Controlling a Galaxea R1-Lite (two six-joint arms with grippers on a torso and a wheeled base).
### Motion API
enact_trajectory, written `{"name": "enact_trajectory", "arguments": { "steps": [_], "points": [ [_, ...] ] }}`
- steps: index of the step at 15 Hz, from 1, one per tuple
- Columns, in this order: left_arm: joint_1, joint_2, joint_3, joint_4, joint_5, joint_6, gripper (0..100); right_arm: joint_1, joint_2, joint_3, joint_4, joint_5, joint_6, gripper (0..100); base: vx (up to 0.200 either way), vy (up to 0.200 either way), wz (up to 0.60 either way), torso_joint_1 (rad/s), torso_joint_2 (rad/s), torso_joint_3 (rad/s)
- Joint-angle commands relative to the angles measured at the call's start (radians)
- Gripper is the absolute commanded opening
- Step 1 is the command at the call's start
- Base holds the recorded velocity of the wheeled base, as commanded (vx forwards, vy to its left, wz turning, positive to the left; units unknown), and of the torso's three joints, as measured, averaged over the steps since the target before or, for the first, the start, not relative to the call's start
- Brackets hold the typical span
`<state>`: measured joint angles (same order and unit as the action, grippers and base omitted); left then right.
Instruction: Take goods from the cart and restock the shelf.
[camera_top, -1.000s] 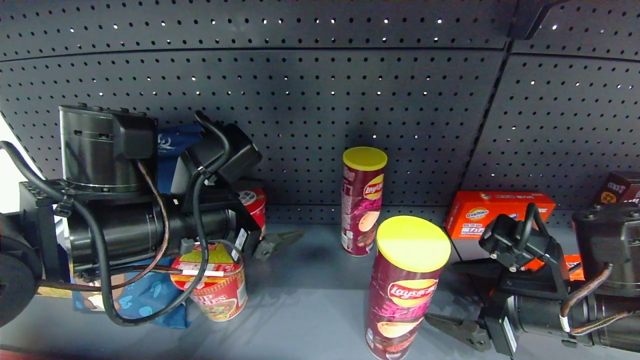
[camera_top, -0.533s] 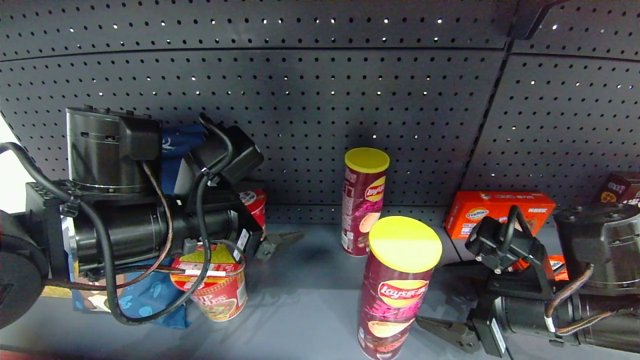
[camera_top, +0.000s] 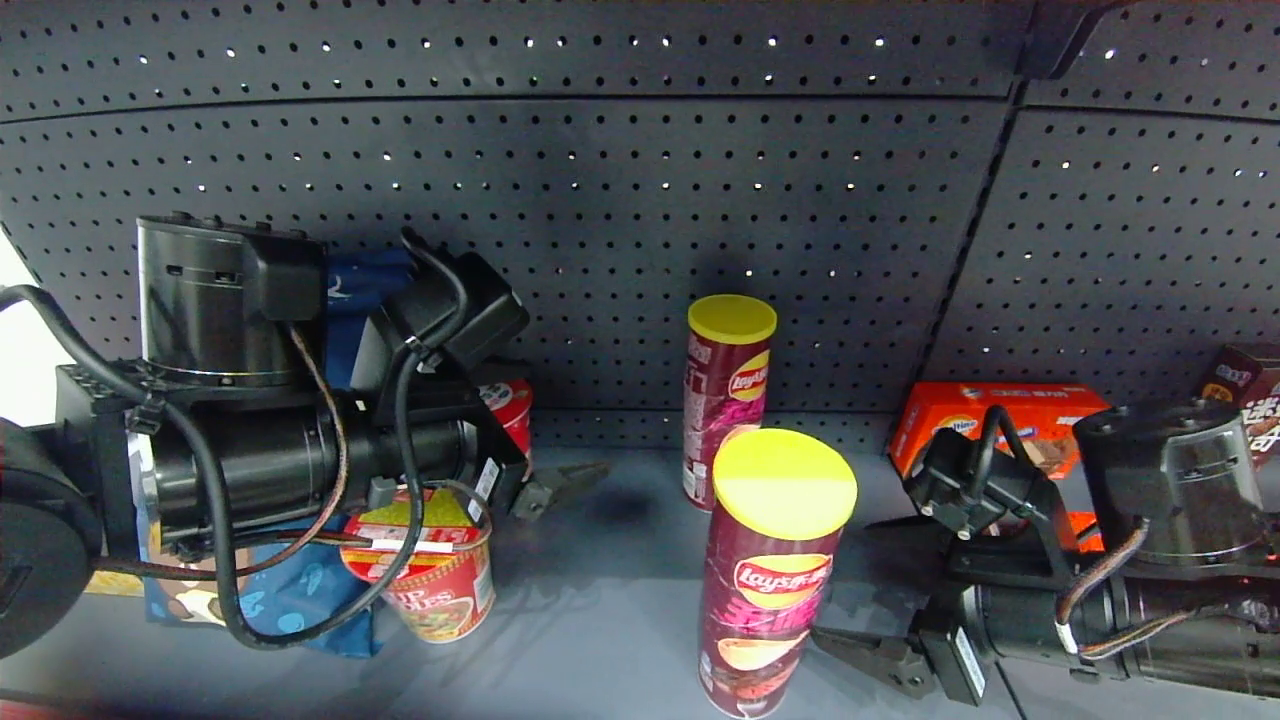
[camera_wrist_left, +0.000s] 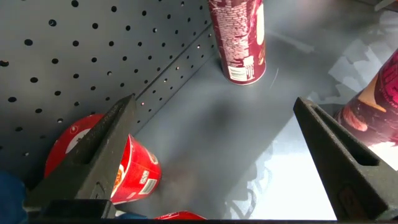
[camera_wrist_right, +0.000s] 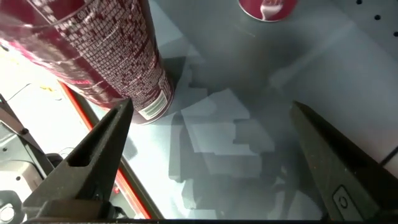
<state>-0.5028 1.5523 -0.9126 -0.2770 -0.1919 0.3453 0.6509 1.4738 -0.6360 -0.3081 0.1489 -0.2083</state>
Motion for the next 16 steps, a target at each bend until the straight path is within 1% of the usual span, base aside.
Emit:
{"name": "enact_trajectory", "arguments": {
  "steps": [1,6,12,16],
  "points": [
    [0.0,0.002,0.0,-0.001,0.0,0.0,100,0.003,0.003,-0.001,0.0,0.0,0.0,100,0.0,0.0,0.0,0.0,0.0,0.0],
    [0.0,0.0,0.0,-0.001,0.0,0.0,100,0.001,0.0,0.004,0.0,0.0,0.0,100,0.0,0.0,0.0,0.0,0.0,0.0],
    [0.0,-0.001,0.001,-0.001,0.0,0.001,100,-0.043,-0.021,0.001,0.0,-0.002,0.001,100,0.0,0.0,0.0,0.0,0.0,0.0],
    [0.0,0.003,0.0,-0.001,-0.001,0.003,100,-0.037,0.008,-0.019,0.0,-0.002,0.001,100,0.0,0.0,0.0,0.0,0.0,0.0]
  ]
}}
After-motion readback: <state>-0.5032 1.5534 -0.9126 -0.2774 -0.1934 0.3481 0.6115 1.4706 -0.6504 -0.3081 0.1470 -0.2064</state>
